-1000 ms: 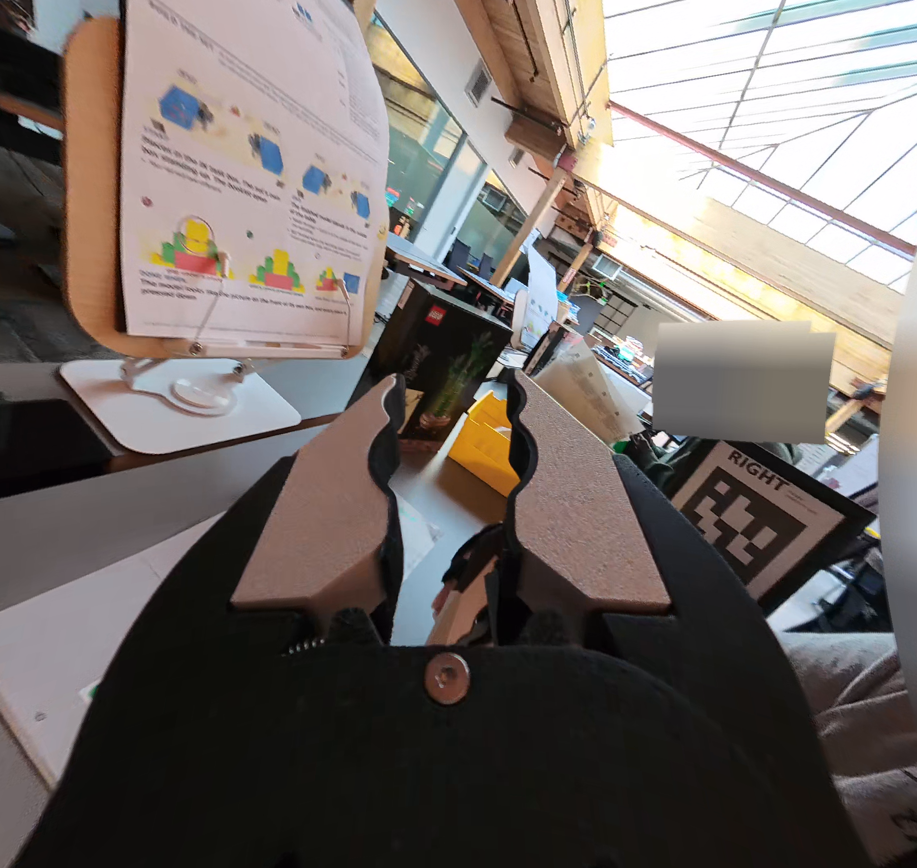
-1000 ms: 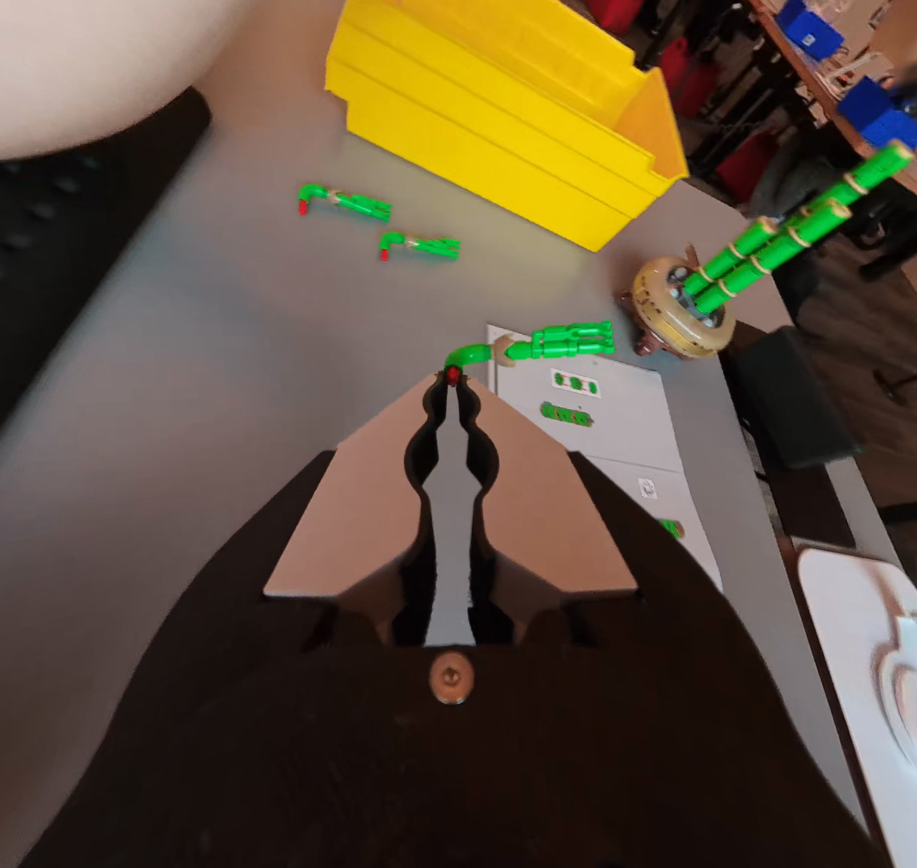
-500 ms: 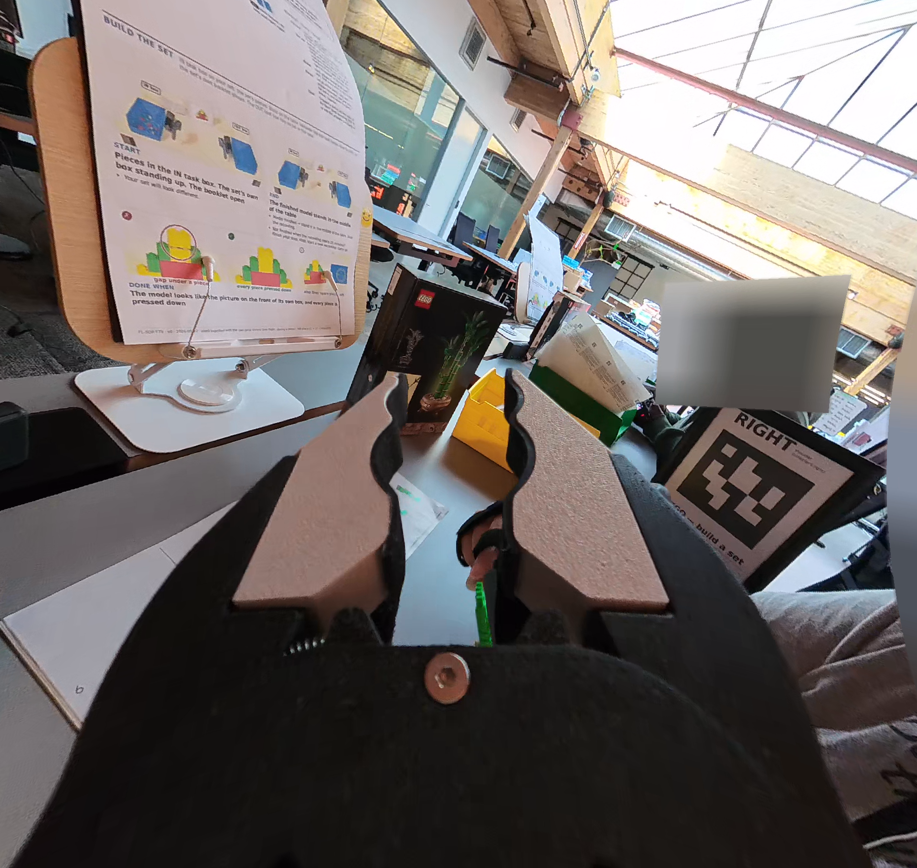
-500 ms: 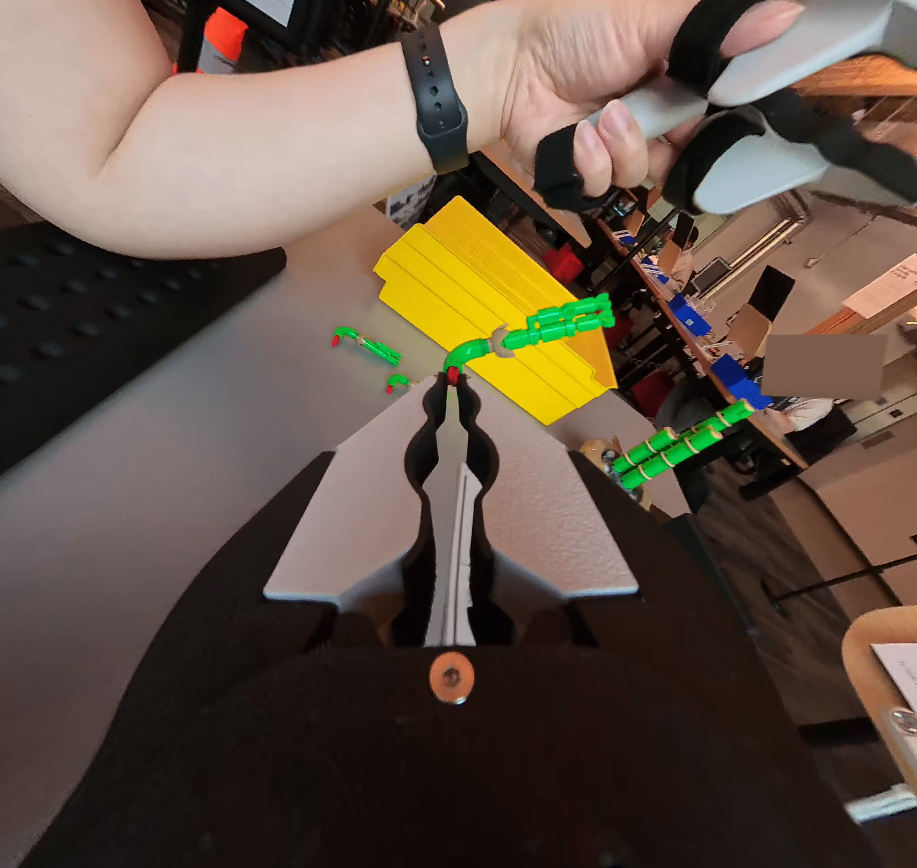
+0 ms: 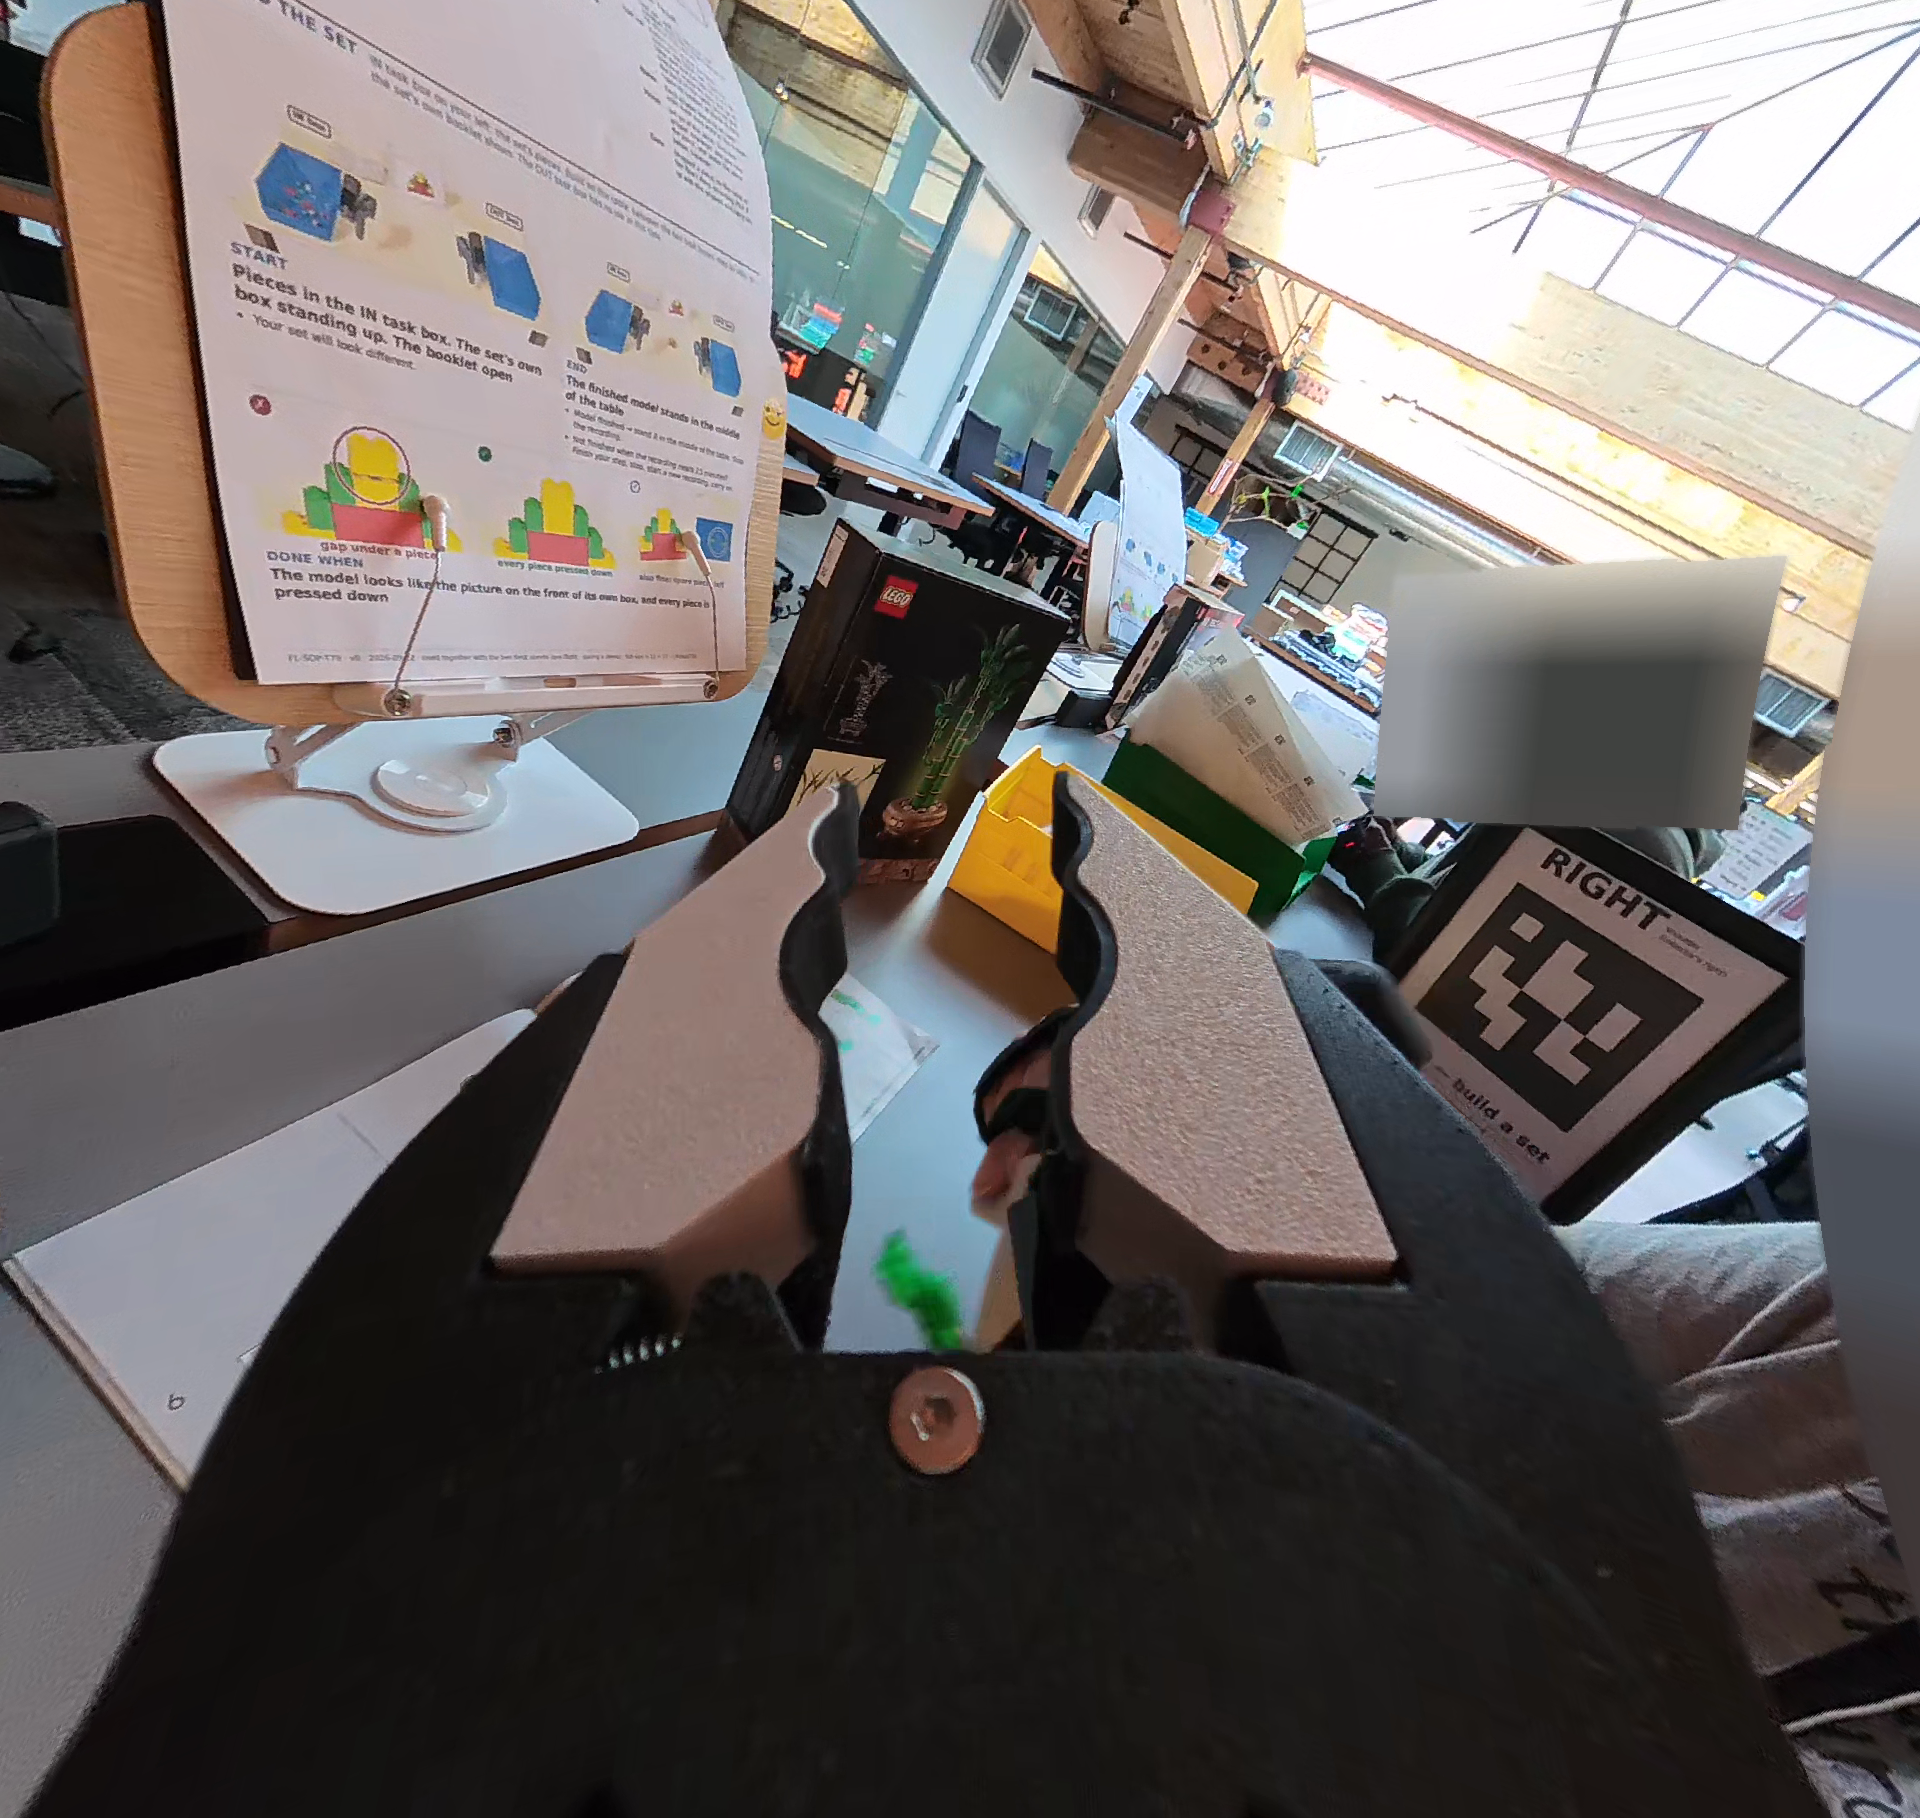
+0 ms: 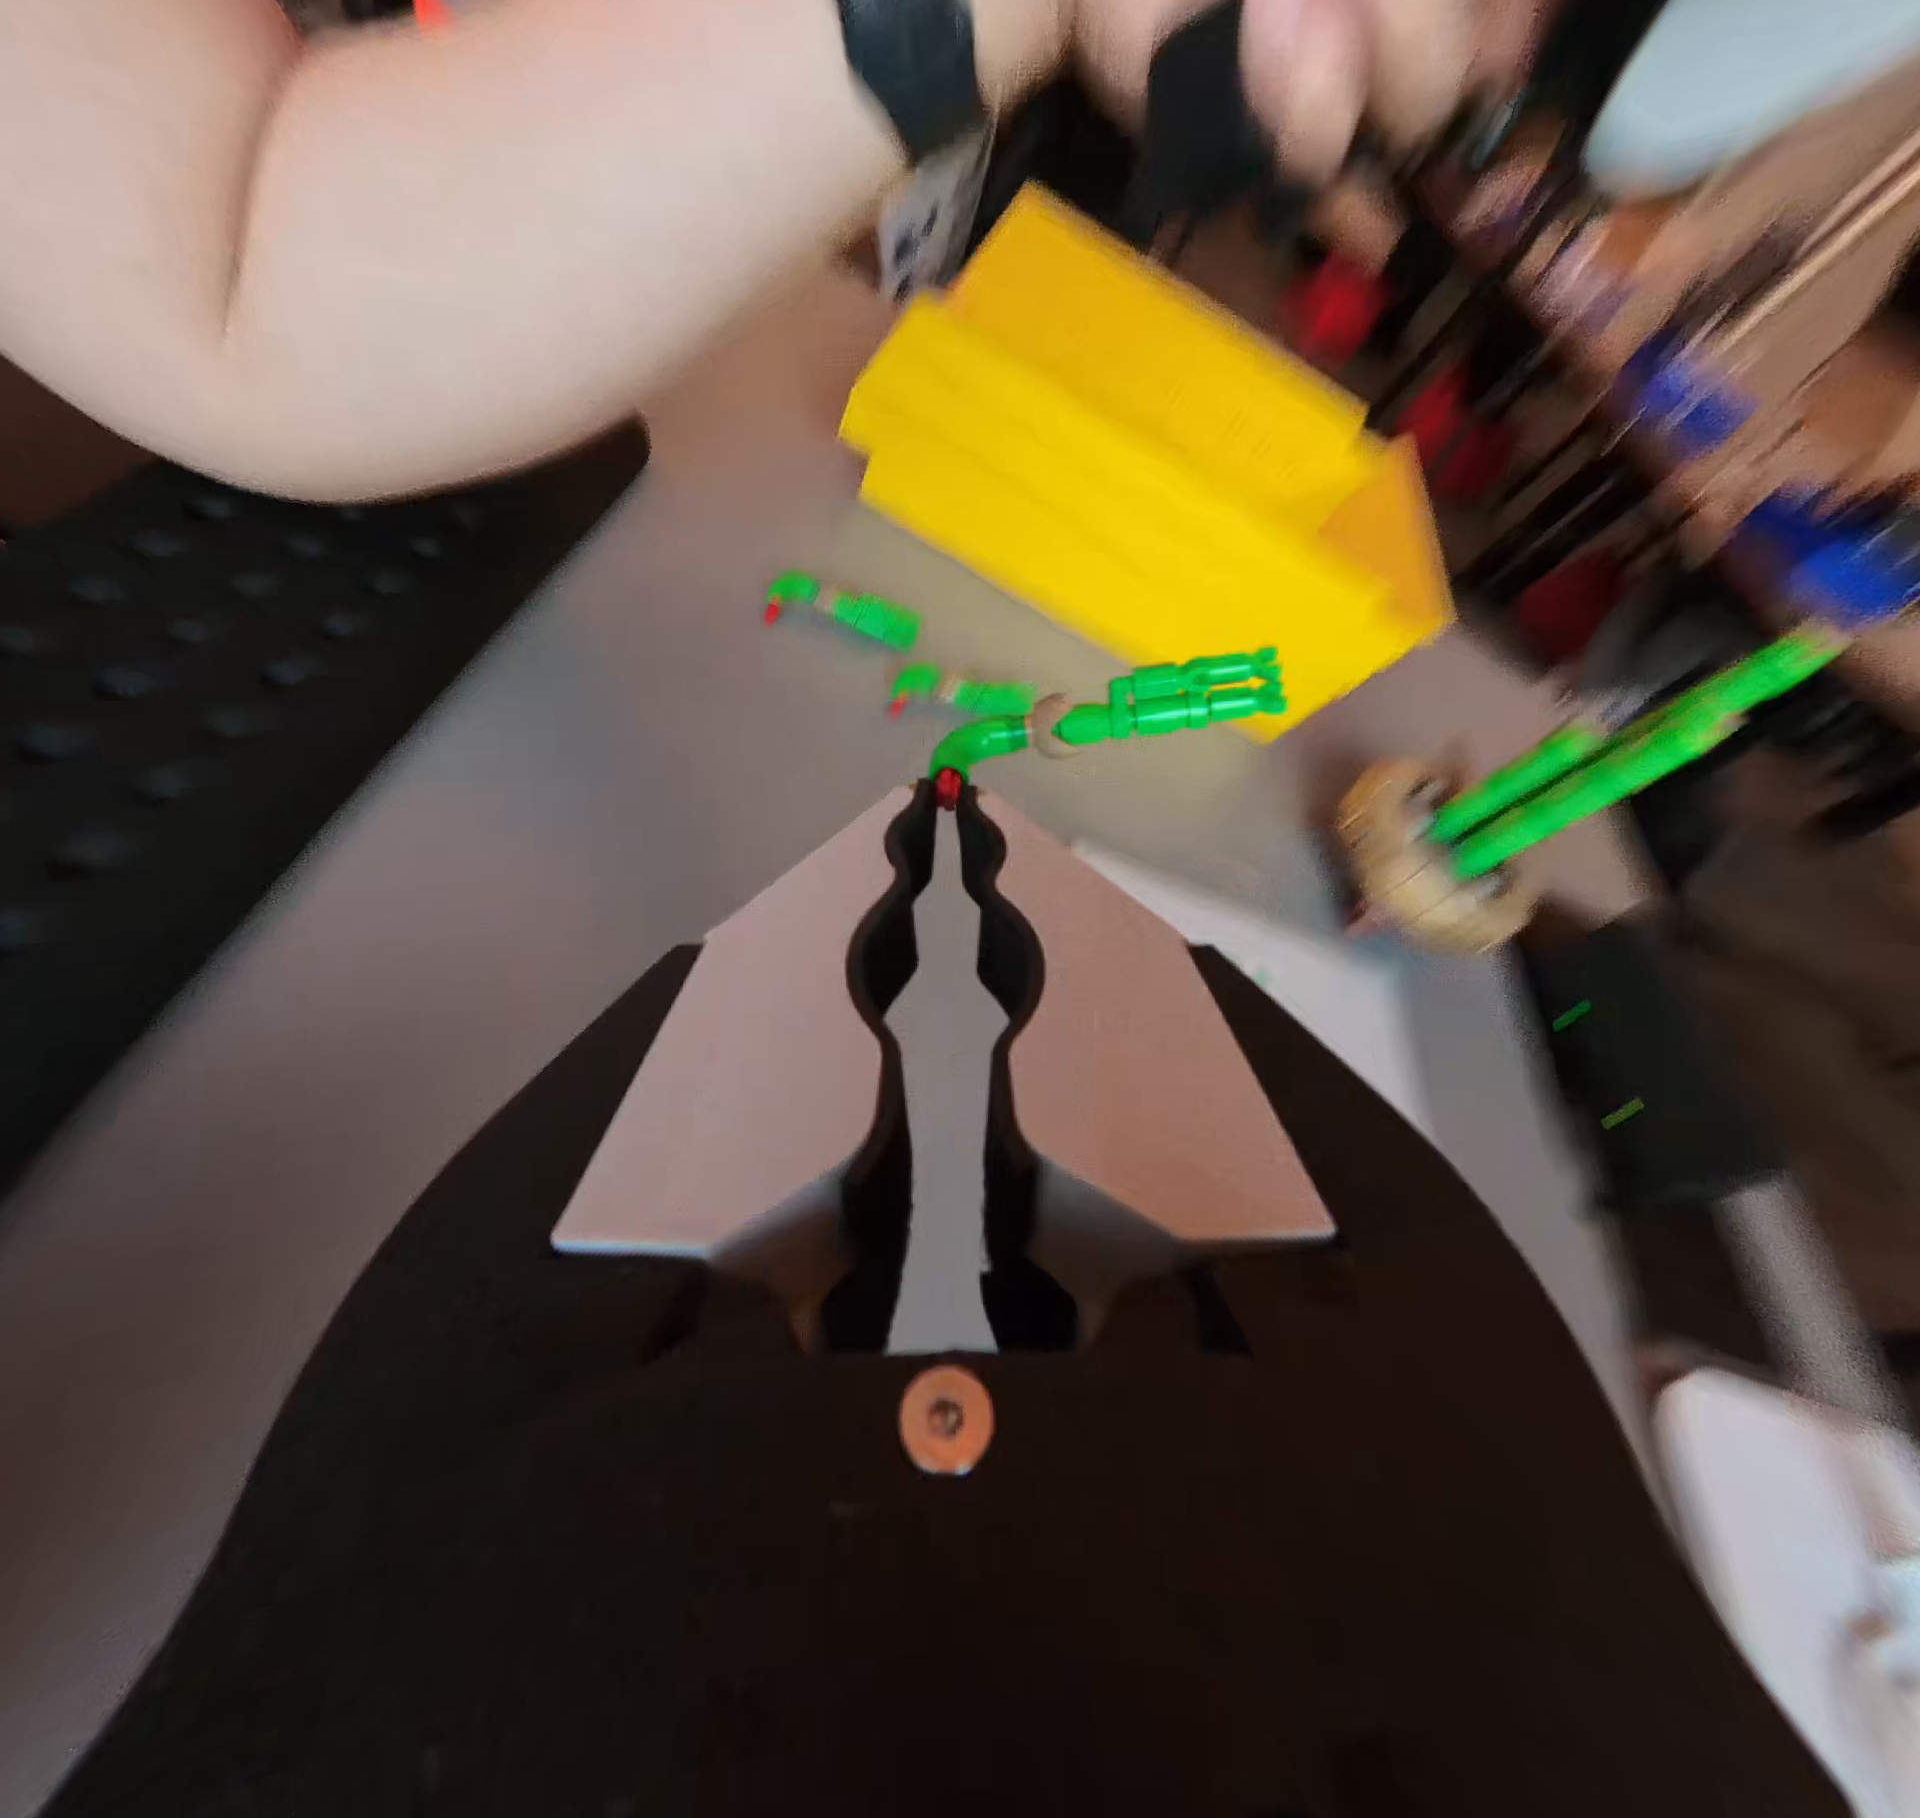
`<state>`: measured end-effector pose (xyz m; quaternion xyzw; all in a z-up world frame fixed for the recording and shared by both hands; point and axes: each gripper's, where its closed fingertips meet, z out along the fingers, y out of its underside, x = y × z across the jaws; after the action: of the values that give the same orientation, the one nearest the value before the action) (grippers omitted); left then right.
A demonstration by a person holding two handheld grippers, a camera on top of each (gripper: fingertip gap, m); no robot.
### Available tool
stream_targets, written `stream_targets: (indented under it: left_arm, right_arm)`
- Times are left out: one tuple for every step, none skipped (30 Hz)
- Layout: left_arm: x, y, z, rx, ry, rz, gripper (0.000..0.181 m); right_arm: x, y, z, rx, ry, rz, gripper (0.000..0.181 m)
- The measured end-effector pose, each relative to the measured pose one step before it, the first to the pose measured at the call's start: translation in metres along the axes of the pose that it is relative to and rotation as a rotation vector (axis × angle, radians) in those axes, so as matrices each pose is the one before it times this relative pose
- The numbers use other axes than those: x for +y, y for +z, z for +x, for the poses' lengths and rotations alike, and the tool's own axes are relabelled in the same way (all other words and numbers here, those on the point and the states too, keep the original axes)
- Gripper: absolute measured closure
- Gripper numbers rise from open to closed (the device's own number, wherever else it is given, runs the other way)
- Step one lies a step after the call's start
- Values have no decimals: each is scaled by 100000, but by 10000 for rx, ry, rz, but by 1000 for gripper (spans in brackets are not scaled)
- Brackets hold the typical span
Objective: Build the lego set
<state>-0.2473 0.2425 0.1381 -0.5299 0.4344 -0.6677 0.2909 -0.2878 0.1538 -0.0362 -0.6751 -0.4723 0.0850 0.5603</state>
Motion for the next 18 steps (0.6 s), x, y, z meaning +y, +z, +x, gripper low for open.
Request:
stream_targets:
  left_arm:
    - [20, -66, -19, -72, 50, -46, 145]
    - [-31, -81, 25, -56, 59, -17, 146]
    - [-106, -86, 34, -46, 57, 25, 146]
    - [-175, -90, 43, -35, 40, 59, 146]
    - [-148, -70, 98, -9, 34, 37, 146]
    - [-82, -83, 168, 23, 54, -11, 146]
    - [-31, -128, 198, 27, 66, -31, 146]
    - [-31, -166, 167, 11, 73, -27, 146]
    - [-53, -200, 77, -19, 60, -9, 146]
    - [-97, -217, -18, -51, 33, 22, 146]
    - [-128, -209, -84, -63, 15, 55, 146]
    - [-173, -210, -101, -39, 5, 75, 146]
    - [-152, -184, -85, -4, -19, 68, 146]
    - [-147, -164, -79, 16, -47, 67, 146]
    - [-129, -158, -91, 19, -58, 69, 146]
    - [-103, -153, -85, 14, -54, 54, 146]
    - [-69, -133, -73, 11, -42, 31, 146]
    - [-50, -127, -57, 11, -20, 13, 146]
  right_arm:
    - [1725, 953, -241, -313, 912, -847, 179]
    - [1197, 1141, -68, -115, 668, -498, 178]
    - [584, 1212, -374, -175, 366, -173, 179]
    - [217, 1194, -669, -256, 244, -65, 179]
    - [86, 1111, -774, -269, 133, -97, 179]
    - [93, 1013, -561, -136, 43, -153, 179]
    - [56, 915, -214, 44, -15, -140, 178]
    - [53, 841, -124, 44, -32, -96, 178]
    - [138, 796, -223, -109, 12, -108, 178]
    - [190, 754, -169, -168, 98, -132, 178]
    - [86, 715, -41, -126, 156, -65, 178]
    - [-11, 684, -23, -143, 194, -17, 178]
    - [-8, 678, -65, -189, 236, -69, 178]
    - [-49, 628, 49, -94, 205, -88, 178]
    - [-90, 575, 149, -1, 136, -86, 178]
    - [-111, 532, 120, -14, 132, -80, 178]
    - [-122, 473, 35, -68, 173, -68, 178]
    - [-137, 409, -80, -138, 169, -35, 178]
